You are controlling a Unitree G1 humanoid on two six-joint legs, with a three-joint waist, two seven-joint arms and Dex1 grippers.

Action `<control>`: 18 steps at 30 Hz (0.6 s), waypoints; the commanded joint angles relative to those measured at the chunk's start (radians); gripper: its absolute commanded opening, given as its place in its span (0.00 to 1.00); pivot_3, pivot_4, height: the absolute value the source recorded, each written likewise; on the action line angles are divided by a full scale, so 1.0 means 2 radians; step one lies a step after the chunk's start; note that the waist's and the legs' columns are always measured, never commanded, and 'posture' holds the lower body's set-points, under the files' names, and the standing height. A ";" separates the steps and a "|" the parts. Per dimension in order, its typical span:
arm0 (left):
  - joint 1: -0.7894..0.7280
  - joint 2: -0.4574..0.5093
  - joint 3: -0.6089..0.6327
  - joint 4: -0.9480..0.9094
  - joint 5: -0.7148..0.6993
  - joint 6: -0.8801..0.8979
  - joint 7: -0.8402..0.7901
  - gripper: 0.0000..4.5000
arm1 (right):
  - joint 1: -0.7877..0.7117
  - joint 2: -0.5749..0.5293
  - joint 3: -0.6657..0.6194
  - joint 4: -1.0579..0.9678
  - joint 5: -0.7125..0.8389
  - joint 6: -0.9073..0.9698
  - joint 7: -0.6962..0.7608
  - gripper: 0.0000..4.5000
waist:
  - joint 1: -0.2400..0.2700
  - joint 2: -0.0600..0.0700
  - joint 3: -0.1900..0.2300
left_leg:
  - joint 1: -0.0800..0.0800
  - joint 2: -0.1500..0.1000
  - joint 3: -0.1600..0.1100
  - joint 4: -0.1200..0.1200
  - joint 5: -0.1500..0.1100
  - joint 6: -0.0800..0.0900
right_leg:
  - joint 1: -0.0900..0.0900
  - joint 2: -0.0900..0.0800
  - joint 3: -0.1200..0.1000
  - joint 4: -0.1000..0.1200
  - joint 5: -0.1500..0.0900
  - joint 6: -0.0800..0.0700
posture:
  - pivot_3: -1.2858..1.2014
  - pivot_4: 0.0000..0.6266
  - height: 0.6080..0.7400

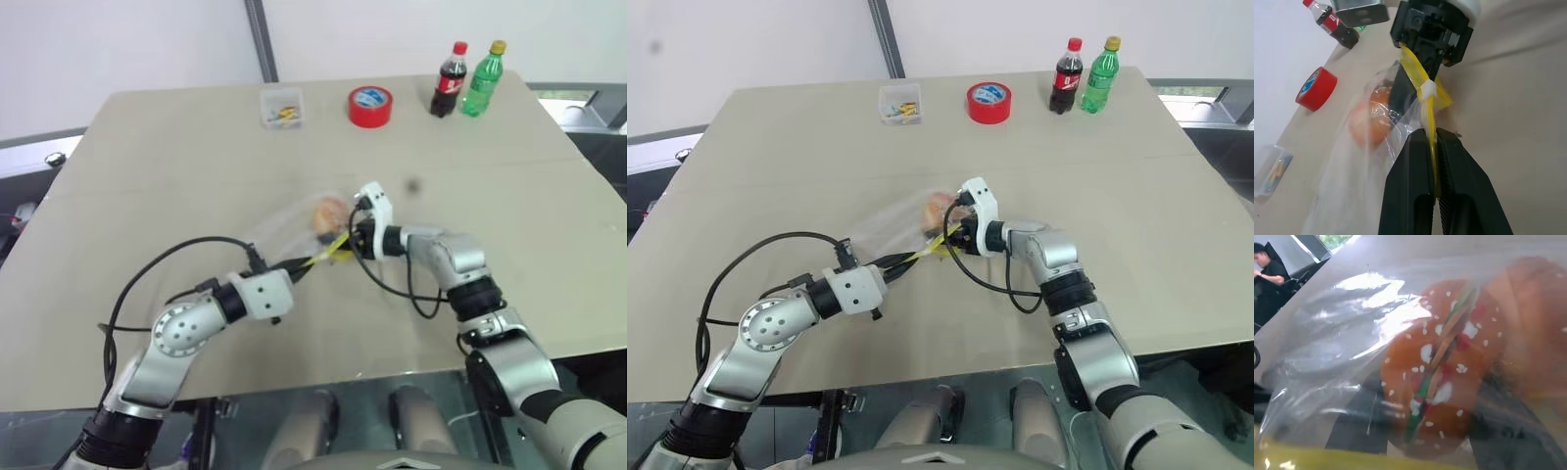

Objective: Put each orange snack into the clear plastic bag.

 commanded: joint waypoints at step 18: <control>-0.030 -0.053 0.060 -0.001 -0.083 0.111 0.027 0.00 | 0.092 -0.021 0.057 -0.200 -0.097 -0.117 -0.079 0.98 | 0.002 0.000 0.000 | 0.000 0.000 0.000 0.000 0.000 0.000 | 0.000 0.000 0.000 0.000 0.000 0.000 | 0.52 0.24 0.77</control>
